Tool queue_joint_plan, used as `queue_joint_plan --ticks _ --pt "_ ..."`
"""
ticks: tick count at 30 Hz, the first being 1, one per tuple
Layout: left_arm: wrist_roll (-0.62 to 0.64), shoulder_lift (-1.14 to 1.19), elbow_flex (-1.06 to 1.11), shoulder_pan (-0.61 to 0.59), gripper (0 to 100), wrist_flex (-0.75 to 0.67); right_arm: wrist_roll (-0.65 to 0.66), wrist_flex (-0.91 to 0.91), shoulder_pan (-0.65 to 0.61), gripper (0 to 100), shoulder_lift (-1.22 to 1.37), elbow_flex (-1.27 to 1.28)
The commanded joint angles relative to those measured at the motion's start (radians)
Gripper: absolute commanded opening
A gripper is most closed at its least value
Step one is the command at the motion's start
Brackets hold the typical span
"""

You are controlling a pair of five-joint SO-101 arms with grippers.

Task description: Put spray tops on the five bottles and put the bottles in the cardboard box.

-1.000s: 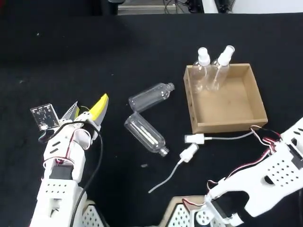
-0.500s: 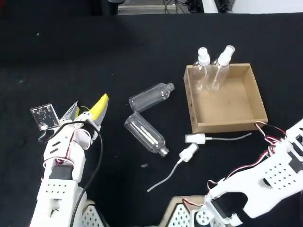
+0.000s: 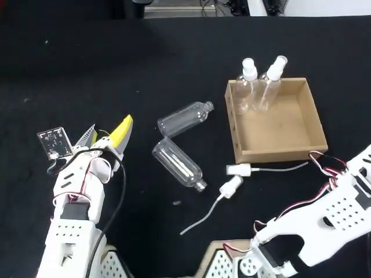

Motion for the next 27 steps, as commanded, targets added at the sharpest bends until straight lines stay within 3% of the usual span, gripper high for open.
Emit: queue_joint_plan --ticks 1,10,17,27 --pt "-0.006 -0.003 0.002 0.015 33 -0.018 -0.003 -0.009 -0.026 29.3 -0.015 -0.059" --pt "-0.006 -0.003 0.002 0.015 33 -0.018 -0.003 -0.009 -0.028 29.0 -0.015 -0.059" --pt "-0.006 -0.003 0.002 0.015 33 -0.018 0.008 -0.009 -0.026 2.6 -0.018 -0.061" --pt "-0.006 -0.005 0.001 0.015 33 -0.018 -0.003 0.009 -0.018 1.1 -0.096 -0.027"
